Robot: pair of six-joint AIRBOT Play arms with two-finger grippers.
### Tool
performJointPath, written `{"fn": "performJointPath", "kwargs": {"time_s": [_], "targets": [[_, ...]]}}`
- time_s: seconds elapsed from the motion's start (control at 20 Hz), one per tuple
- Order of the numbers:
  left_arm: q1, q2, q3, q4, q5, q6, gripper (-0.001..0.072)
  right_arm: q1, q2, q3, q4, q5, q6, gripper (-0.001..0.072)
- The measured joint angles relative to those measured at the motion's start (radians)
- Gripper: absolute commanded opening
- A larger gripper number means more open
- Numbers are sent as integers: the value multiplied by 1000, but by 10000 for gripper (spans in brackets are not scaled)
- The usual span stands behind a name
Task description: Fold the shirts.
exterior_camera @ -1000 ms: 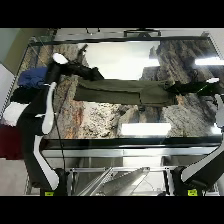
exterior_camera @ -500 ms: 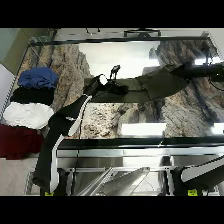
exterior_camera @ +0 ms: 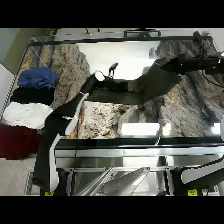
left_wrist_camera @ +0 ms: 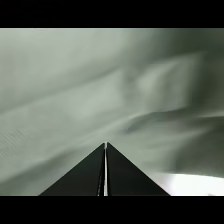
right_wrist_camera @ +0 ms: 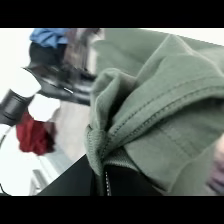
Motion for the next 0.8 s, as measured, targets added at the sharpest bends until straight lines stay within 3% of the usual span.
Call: {"fn": "performJointPath", "kwargs": {"time_s": [0.15,0.3,0.35,0.45,0.65,0.8], "targets": [[128,138,3,-160,-127,55,6,122,0,1,40,-126,18,28],[274,281,-19,-308,-201,110,6,322,-23,2,59,-360,14,29],[320,324,-47,-335,-218,132,6,406,-42,2,63,-465,-6,66],[396,405,-106,-389,-242,179,7,570,-97,2,76,-677,-64,517],[497,502,-226,-429,-268,245,7,836,-243,16,128,-1113,-221,513],[533,533,-277,-436,-307,263,7,888,-291,25,146,-1189,-267,506]]}}
